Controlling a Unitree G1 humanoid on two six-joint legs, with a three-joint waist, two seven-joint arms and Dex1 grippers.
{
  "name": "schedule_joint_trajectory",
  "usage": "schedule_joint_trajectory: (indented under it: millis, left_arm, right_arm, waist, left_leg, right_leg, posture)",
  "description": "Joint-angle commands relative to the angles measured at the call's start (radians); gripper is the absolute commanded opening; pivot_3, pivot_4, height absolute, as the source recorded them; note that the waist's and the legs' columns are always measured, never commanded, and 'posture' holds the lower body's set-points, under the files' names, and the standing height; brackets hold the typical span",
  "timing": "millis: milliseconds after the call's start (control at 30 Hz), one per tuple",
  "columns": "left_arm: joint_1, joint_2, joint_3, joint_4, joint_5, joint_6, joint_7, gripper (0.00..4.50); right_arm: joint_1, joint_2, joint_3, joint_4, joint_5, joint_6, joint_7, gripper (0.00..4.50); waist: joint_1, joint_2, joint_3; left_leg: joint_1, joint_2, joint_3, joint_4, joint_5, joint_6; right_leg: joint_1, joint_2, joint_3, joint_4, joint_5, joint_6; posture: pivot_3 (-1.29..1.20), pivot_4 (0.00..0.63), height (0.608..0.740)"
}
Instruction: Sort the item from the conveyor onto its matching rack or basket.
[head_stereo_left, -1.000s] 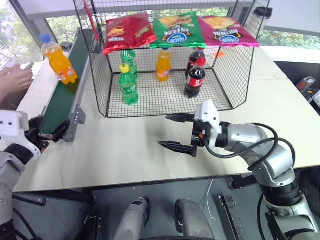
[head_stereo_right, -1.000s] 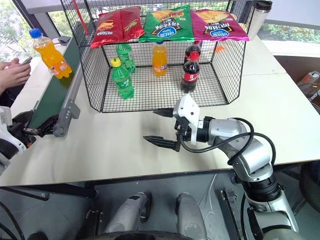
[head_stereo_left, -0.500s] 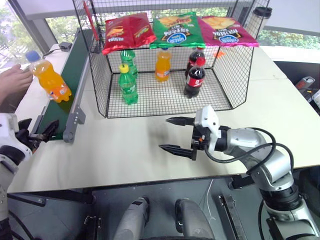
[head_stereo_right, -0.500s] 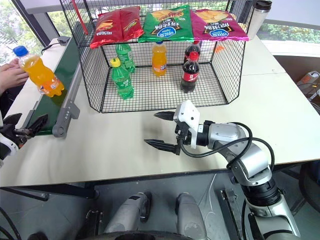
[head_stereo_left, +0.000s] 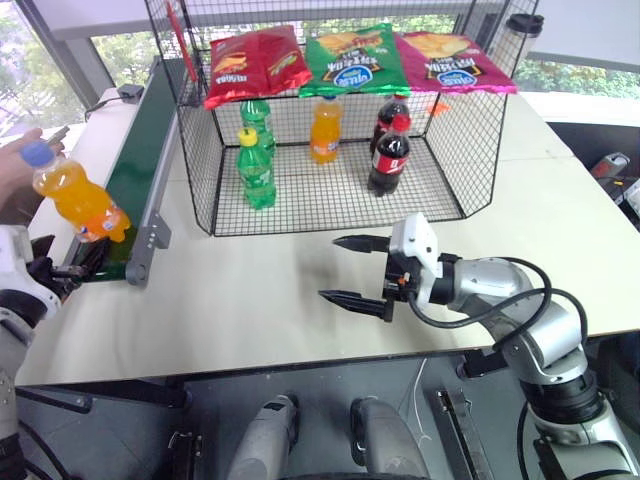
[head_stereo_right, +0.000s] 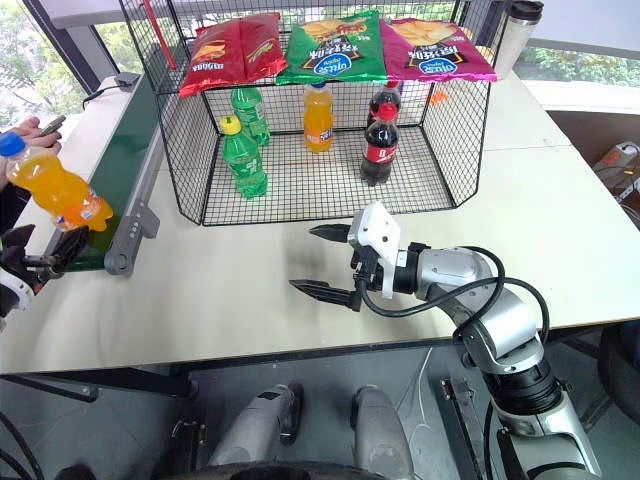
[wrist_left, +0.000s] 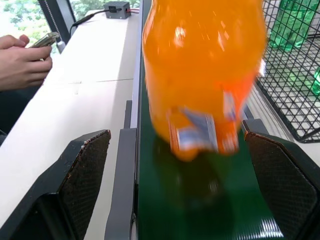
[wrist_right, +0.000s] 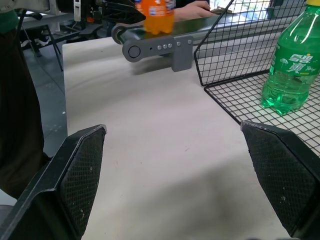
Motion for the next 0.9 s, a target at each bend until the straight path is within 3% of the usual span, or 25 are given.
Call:
schedule_joint_trajectory:
  millis: [33,267,367,400,433,900]
  left_arm:
    - [-0.012,0.015,-0.005,-0.008,0.015,-0.035,-0.010,4.50]
    - [-0.004,0.014,-0.055,-0.006,0.035,-0.041,-0.033,4.50]
    - [-0.009,0.001,-0.048,-0.009,0.016,-0.045,-0.040,3.62]
    - [-0.010,-0.001,-0.042,-0.012,0.009,-0.048,-0.045,3.13]
    - [-0.016,-0.003,-0.033,-0.012,-0.001,-0.048,-0.044,3.00]
    - [-0.136,0.070,0.025,-0.036,-0.157,0.042,-0.071,3.01]
  right_arm:
    - [0.000,-0.004,-0.007,-0.013,0.002,-0.023,0.003,4.47]
    - [-0.006,-0.002,-0.003,-0.003,-0.008,-0.027,0.005,4.47]
    - [-0.008,-0.002,-0.002,-0.002,-0.010,-0.028,0.003,4.50]
    - [-0.009,-0.003,-0.002,-0.002,-0.010,-0.027,0.002,4.50]
    - [-0.008,-0.003,-0.002,-0.003,-0.010,-0.026,0.001,4.50]
    - [-0.015,-0.006,-0.003,-0.017,0.002,-0.006,-0.007,4.50]
  waist:
    - [0.000,0.000,0.000]
    - [0.000,0.000,0.000]
    - [0.000,0.000,0.000]
    - [0.000,0.000,0.000]
    - [0.001,0.000,0.000]
    - [-0.001,0.000,0.000]
  left_leg:
    - [0.000,0.000,0.000,0.000,0.000,0.000]
    - [0.000,0.000,0.000,0.000,0.000,0.000]
    - [0.000,0.000,0.000,0.000,0.000,0.000]
    - [0.000,0.000,0.000,0.000,0.000,0.000]
    - [0.000,0.000,0.000,0.000,0.000,0.000]
    - [0.000,0.000,0.000,0.000,0.000,0.000]
  right_leg:
    - [0.000,0.000,0.000,0.000,0.000,0.000]
    - [0.000,0.000,0.000,0.000,0.000,0.000]
    - [0.000,0.000,0.000,0.000,0.000,0.000]
    - [0.000,0.000,0.000,0.000,0.000,0.000]
    - [0.000,0.000,0.000,0.000,0.000,0.000]
    - [0.000,0.000,0.000,0.000,0.001,0.000]
  posture:
    - [0.00,0.150,0.739]
    - [0.00,0.150,0.739]
    - [0.00,0.150,0.739]
    - [0.00,0.150,0.739]
    - [0.00,0.150,0.739]
    - [0.00,0.150,0.739]
